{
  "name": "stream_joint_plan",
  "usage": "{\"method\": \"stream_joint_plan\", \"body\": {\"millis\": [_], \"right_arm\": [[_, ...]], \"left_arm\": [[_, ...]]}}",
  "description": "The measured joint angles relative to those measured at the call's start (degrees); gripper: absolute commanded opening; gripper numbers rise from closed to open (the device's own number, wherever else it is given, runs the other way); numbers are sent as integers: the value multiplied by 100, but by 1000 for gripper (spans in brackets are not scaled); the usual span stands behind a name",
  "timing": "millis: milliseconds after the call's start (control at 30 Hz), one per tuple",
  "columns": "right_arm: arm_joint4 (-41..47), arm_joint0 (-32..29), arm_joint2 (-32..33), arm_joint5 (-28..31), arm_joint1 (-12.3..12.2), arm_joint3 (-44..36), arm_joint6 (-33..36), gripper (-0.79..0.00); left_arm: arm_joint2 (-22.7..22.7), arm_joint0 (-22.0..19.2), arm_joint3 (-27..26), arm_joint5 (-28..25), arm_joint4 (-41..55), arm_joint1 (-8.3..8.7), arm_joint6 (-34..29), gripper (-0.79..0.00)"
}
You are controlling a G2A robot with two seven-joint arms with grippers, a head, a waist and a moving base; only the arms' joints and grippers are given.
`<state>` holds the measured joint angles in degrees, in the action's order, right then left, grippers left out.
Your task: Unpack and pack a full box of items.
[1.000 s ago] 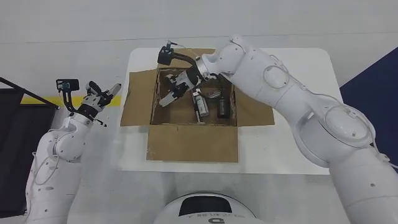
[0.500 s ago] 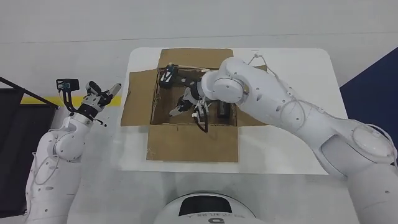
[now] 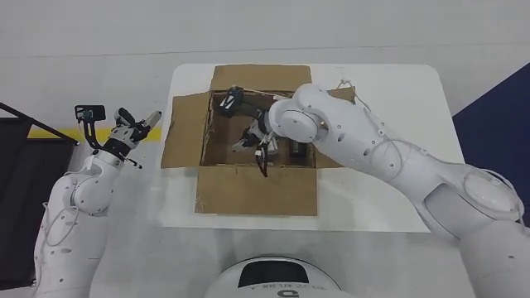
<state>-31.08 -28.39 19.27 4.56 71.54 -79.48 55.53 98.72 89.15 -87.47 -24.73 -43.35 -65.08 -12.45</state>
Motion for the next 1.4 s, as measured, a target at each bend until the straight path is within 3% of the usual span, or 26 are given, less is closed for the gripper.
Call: {"method": "stream_joint_plan", "body": {"millis": [267,400,633,933,1000,1067,1100,1200,1233,1267,1400], "right_arm": [[-93,-430,450,-68,-250,22,208,0],[-157,-533,517,-24,-260,183,275,0],[-300,-444,336,-163,-20,597,405,0],[-470,-289,-25,-330,462,1304,543,0],[-473,-258,-90,-419,574,1469,604,-114],[-463,-219,-155,-446,701,1632,665,-400],[-462,-202,-178,-443,752,1699,688,-419],[-483,-151,-229,-469,903,1901,731,-573],[-491,-138,-235,-492,953,1963,732,-754],[-497,-129,-232,-509,984,1995,727,-785],[-560,-126,-121,-586,1021,1959,594,-785]], "left_arm": [[0,0,0,0,0,0,0,0],[0,0,0,0,0,0,0,0],[0,0,0,0,0,0,0,0],[0,0,0,0,0,0,0,0],[0,0,0,0,0,0,0,0],[0,0,0,0,0,0,0,0],[0,0,0,0,0,0,0,0],[0,0,0,0,0,0,0,0],[0,0,0,0,0,0,0,0],[0,0,0,0,0,0,0,0],[0,0,0,0,0,0,0,0]]}}
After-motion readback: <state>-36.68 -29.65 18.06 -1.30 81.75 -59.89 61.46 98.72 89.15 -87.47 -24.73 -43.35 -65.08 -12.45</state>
